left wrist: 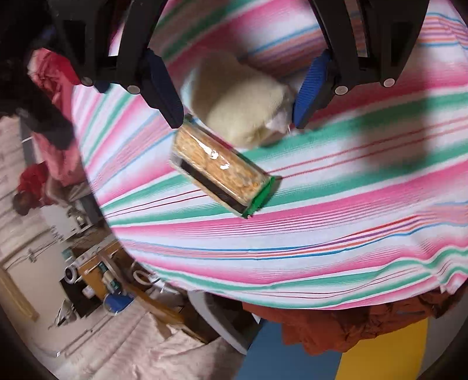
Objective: Organize objects
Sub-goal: 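Grasp the beige cream roll with the left tool while the right tool grasps the cracker bar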
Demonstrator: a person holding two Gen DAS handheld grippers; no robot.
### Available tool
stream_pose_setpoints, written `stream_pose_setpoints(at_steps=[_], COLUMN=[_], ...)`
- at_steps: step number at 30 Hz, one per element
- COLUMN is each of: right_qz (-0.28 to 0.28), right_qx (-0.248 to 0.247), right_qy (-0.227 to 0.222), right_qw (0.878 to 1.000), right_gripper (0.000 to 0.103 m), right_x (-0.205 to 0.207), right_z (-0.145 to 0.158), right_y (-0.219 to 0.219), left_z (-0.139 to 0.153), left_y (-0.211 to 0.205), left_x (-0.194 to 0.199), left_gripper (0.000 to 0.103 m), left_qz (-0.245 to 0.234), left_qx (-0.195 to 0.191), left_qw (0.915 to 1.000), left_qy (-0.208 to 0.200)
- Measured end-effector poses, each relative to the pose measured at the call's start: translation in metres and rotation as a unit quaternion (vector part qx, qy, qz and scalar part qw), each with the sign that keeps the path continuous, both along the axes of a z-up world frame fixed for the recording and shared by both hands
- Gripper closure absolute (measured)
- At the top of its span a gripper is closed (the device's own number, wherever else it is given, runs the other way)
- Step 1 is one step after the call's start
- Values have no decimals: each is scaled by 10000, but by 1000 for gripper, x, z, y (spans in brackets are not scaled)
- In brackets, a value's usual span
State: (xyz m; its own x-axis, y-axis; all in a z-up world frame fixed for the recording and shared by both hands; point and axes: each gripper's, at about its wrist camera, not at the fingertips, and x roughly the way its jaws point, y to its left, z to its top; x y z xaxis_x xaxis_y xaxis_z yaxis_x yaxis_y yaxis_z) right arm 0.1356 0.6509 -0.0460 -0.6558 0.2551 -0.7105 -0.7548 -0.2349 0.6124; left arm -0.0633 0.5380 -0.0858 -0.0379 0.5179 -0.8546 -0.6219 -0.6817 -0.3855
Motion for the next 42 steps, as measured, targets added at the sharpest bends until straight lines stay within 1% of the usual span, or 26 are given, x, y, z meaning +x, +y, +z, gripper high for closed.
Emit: stream_pose_setpoints(at_steps=[2,3,5,8,11,13,16,18,21,23,24,25,26,28,30,31,33,34,36,39,40,41,42], right_qz=[1,12,45,53,109,220,470,659,1122,1413,1599,1871,2169,2669,3158,3387,3746,3870,4050,4089,4069,4048,4041], right_qx=[-18,-21,-37,-55,-116,-120,-50,30,34,-3,42,186,421,1009,1605,1793,1968,1985,1931,1761,1686,1633,1564], right_qy=[10,7,-14,0,-10,-73,-172,-308,-605,-769,-890,-1071,-1290,-1688,-2080,-2247,-2573,-2726,-2848,-2913,-2966,-3004,-2989], right_qw=[10000,10000,10000,10000,9999,9997,9987,9973,9918,9870,9831,9763,9667,9434,9117,8959,8688,8582,8471,8467,8474,8480,8502], right_gripper=[0,0,0,0,0,0,0,0,0,0,0,0,0,0,0,0,0,0,0,0,3,8,16], right_x=[0,-1,-2,-1,-3,-8,-18,-26,-45,-57,-64,-73,-84,-103,-121,-128,-141,-149,-157,-166,-167,-167,-165], right_z=[-1,-1,-2,-3,-5,-6,-6,-6,-12,-14,-13,-9,-3,5,7,5,-5,-13,-26,-45,-53,-57,-61], right_y=[2,2,2,3,3,1,-3,-8,-16,-22,-25,-29,-31,-34,-35,-34,-30,-27,-21,-10,-7,-5,-4], left_z=[-9,-8,-7,-1,5,4,1,2,0,-1,-1,-2,-3,-2,-2,-2,-3,-3,-3,0,1,-1,-4], left_y=[8,9,8,-5,-30,-54,-93,-113,-130,-129,-126,-128,-129,-129,-133,-135,-139,-141,-145,-152,-156,-157,-156], left_x=[0,4,9,13,14,12,9,10,8,5,6,4,4,4,2,1,2,3,3,4,5,5,5], left_gripper=[26,26,32,36,38,38,38,38,38,37,36,33,32,32,31,27,18,18,18,15,13,12,11], left_qz=[-151,-298,-566,-873,-1170,-1282,-1257,-1280,-1352,-1383,-1435,-1432,-1410,-1352,-1222,-1152,-1072,-1045,-991,-864,-828,-815,-804], left_qx=[-174,-140,-86,-99,-152,-145,-94,-83,-33,-36,-55,-75,-90,-90,-28,-6,-70,-69,-44,-54,-66,-77,-92], left_qw=[9997,9992,9976,9949,9905,9896,9911,9907,9900,9897,9889,9888,9893,9902,9922,9931,9937,9940,9947,9957,9959,9960,9961], left_qy=[39,242,382,496,704,630,431,453,409,357,385,407,374,339,258,233,316,321,275,314,347,365,358])
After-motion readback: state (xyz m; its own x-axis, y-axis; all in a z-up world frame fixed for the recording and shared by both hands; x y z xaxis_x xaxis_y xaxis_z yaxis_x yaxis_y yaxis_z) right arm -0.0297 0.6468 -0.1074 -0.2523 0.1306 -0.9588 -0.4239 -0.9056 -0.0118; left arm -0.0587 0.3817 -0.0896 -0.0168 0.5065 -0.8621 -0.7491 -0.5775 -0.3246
